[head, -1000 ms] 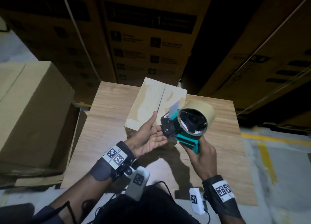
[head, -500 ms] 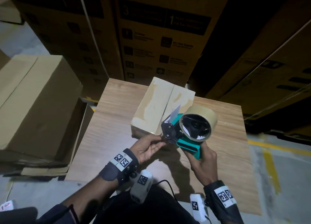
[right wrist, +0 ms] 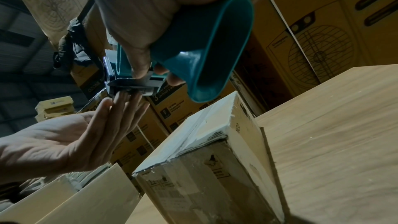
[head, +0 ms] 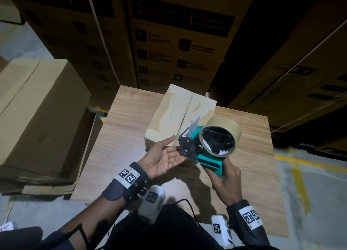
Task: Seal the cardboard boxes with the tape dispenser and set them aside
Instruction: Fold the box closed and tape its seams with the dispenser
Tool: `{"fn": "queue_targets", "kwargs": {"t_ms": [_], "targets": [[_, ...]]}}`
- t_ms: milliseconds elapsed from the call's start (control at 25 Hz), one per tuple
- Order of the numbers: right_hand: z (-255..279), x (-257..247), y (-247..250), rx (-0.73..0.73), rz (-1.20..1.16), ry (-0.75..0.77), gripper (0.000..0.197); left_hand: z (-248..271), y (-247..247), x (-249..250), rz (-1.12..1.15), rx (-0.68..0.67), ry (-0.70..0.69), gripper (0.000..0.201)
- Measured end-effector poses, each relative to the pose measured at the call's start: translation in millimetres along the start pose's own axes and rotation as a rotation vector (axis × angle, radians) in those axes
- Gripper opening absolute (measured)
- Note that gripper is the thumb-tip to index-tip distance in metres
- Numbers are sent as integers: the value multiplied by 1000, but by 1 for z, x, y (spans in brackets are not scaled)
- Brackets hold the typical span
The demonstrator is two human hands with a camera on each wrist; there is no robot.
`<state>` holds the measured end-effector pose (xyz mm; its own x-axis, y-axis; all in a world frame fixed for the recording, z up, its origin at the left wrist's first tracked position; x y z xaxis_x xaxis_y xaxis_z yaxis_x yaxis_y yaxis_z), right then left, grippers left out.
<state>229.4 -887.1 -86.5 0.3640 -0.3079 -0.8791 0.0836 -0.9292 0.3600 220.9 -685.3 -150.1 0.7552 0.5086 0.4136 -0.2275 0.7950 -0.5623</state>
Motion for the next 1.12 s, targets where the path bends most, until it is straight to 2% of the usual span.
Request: {"fn": "queue_targets", "kwargs": {"t_ms": [120,320,480,640,840,920,1120], "targets": [[1,-1,-3,-12,-7,7,43,4,-5,3,-65,-25,-26,64],[2,8,1,12,-28,-28,52,9,-12,-1,-62,-107,-18,75],[5,8,-1,-9,3,-22,56,5,-9,-7,-75,-37,6,66],[8,10,-3,-23,5,-18,56,4,5,-8,-101,68,-5,69],[10,3,-6,-32,14,22,50,15,-5,-2,-74,-103,31,71],[8,-2,-6,-18,14,38,43,16,-11,-4,-91,-115,58,72],[7,-1,0,37,-69,12,36,6,0,-21,45,23,95,72]]}}
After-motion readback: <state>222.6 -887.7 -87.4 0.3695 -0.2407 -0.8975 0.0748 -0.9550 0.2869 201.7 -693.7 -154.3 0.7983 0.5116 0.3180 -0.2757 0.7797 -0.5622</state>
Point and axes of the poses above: each hand's wrist, its own z-axis away from the middle knuckle, its own y-axis out of the back of the hand, x = y × z, the point moved 9 cm from there along -z, towards the middle knuckle, and after that the axes turned 15 degrees about -z, right-handed, at the moved point
